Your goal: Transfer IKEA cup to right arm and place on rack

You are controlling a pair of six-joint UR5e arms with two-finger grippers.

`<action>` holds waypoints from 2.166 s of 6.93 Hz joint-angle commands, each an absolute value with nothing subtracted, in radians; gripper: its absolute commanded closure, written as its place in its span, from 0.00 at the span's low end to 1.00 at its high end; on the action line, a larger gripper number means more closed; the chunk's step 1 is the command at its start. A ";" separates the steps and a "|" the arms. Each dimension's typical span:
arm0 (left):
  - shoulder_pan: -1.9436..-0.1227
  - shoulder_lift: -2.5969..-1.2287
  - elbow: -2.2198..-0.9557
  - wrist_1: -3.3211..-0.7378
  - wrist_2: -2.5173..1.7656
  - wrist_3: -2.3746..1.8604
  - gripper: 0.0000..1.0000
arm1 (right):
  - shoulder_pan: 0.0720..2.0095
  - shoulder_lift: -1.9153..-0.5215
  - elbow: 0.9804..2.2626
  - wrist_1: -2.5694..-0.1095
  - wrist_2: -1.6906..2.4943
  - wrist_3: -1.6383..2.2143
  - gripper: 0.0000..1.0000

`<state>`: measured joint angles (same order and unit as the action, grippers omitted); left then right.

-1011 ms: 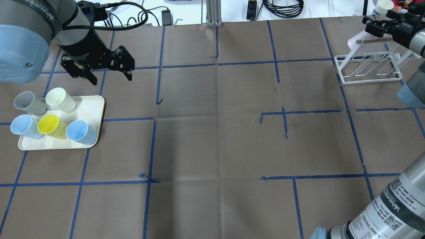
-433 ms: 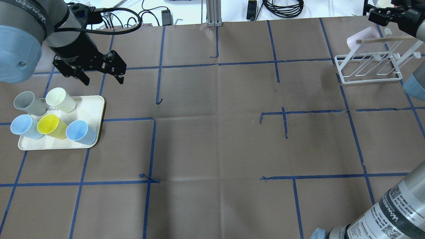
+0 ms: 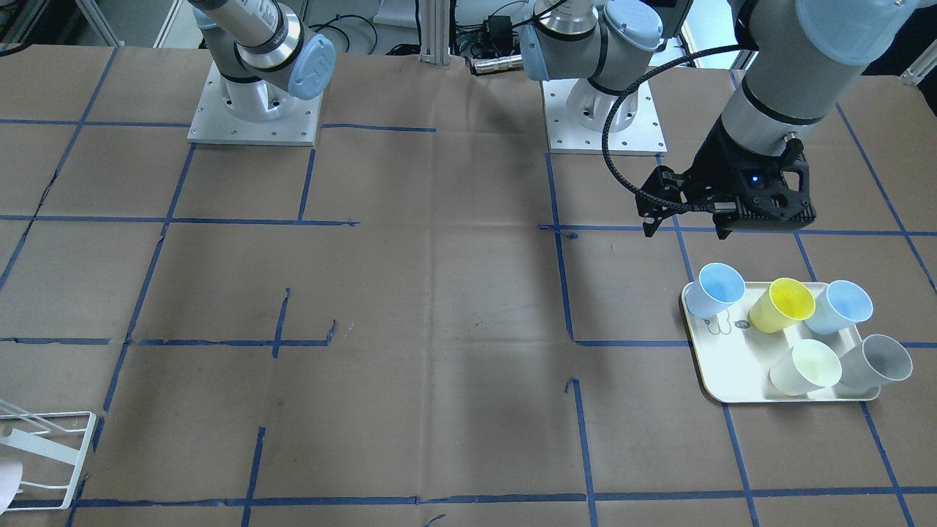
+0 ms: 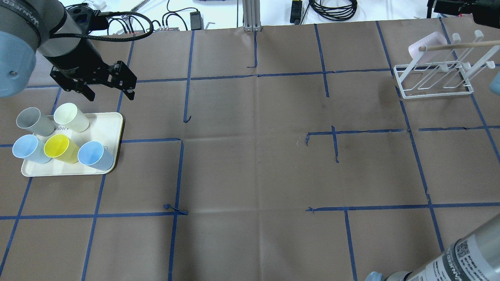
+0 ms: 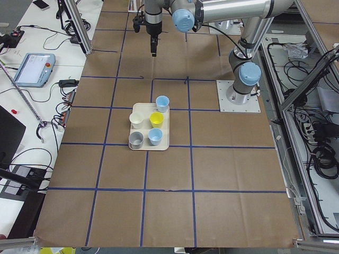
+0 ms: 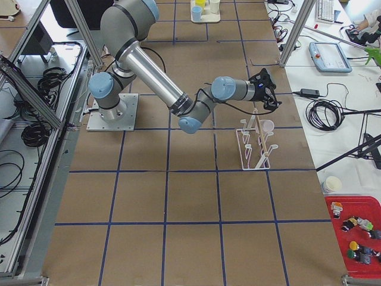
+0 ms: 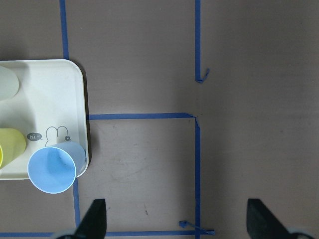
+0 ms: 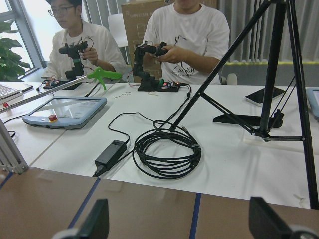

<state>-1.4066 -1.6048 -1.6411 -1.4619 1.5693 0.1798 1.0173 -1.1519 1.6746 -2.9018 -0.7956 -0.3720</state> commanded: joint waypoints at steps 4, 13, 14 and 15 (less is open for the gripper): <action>-1.217 -1.540 -1.799 -1.459 1.566 0.375 0.01 | 1.293 -1.308 1.672 -2.706 -0.836 -0.360 0.00; -1.138 -1.678 -1.861 -1.324 1.578 0.402 0.01 | 1.482 -1.307 1.855 -3.199 -0.824 0.700 0.00; -1.141 -1.701 -1.870 -1.313 1.574 0.400 0.02 | 1.482 -1.295 1.879 -3.334 -0.822 0.880 0.00; -1.143 -1.730 -1.915 -1.245 1.571 0.399 0.03 | 1.482 -1.286 1.879 -3.426 -0.824 1.028 0.00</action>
